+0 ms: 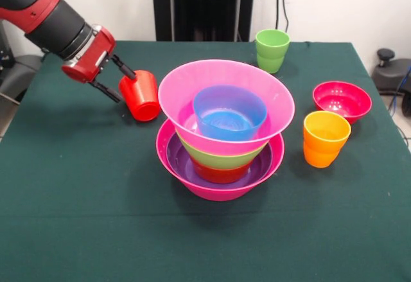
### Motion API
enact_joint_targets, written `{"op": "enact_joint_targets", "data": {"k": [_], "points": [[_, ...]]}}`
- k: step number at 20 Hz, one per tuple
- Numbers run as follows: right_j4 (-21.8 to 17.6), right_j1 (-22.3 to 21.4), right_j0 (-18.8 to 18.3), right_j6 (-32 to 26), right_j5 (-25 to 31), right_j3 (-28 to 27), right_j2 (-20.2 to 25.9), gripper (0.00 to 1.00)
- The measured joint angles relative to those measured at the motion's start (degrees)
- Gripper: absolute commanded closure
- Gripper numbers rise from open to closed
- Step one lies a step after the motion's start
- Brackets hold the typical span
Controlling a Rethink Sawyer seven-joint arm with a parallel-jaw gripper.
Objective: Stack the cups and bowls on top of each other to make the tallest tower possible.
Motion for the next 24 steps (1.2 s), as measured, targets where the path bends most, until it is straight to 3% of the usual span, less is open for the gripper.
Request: {"op": "enact_joint_targets", "data": {"k": [7, 24], "points": [[-0.26, -1.09, 0.03, 0.00, -0.02, 0.65, -0.21, 0.00], [-2.59, -8.50, 0.06, 0.00, -0.01, 3.43, -3.04, 0.00]]}}
